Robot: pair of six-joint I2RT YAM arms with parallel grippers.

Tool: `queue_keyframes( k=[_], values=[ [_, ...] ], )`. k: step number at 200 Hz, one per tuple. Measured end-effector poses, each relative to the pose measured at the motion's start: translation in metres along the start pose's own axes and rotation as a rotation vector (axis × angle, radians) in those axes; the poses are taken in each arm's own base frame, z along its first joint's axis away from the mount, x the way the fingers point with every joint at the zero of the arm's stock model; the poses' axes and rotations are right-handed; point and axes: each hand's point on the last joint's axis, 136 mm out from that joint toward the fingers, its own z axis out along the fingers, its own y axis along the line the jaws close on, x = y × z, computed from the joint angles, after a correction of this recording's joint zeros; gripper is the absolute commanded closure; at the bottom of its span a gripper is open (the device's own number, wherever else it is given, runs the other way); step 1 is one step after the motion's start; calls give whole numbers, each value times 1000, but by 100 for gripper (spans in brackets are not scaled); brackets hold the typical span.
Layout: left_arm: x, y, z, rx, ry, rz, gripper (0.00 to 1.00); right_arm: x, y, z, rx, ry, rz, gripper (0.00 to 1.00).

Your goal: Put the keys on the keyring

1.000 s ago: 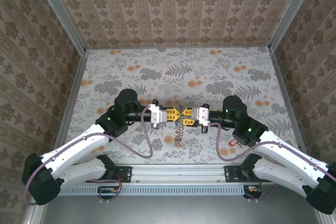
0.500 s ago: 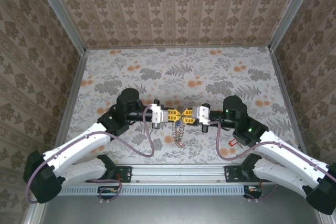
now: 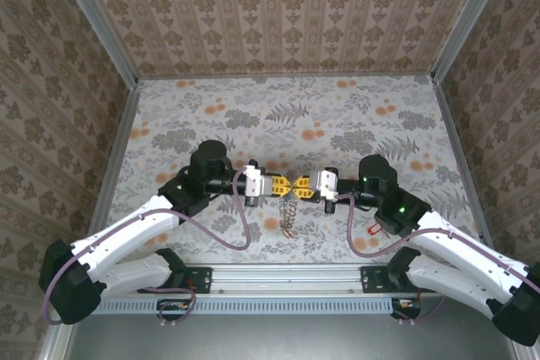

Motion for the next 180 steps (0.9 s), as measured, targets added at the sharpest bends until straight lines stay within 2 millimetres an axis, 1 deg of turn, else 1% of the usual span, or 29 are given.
queue_keyframes(
  k=[25, 39, 60, 70, 92, 97, 109, 117, 145, 153, 169, 180],
  values=[
    [2, 0, 0, 1, 5, -6, 100, 1, 0, 0, 0, 3, 3, 95],
    [2, 0, 0, 1, 5, -6, 100, 1, 0, 0, 1, 3, 3, 88],
    [2, 0, 0, 1, 5, -6, 100, 1, 0, 0, 0, 3, 3, 85],
    [2, 0, 0, 1, 5, -6, 100, 1, 0, 0, 1, 2, 3, 82],
    [3, 0, 0, 0, 8, -9, 100, -4, 0, -2, 7, -17, -10, 84],
    [3, 0, 0, -1, 9, -9, 100, -5, 0, -2, 9, -22, -13, 86],
    [4, 0, 0, -2, 13, -12, 100, -8, 0, -3, 7, -34, -17, 94],
    [4, 1, 0, -3, 14, -12, 100, -8, 0, -3, 6, -37, -19, 97],
    [4, 1, 0, -4, 14, -12, 100, -9, 0, -3, 3, -39, -14, 98],
    [4, 1, 0, -4, 14, -12, 100, -9, 0, -3, 3, -40, -14, 100],
    [4, 1, 0, -4, 14, -12, 100, -9, 0, -3, 3, -39, -14, 100],
    [4, 1, 0, -4, 14, -14, 93, -9, 0, -3, 2, -39, -15, 100]
  ],
)
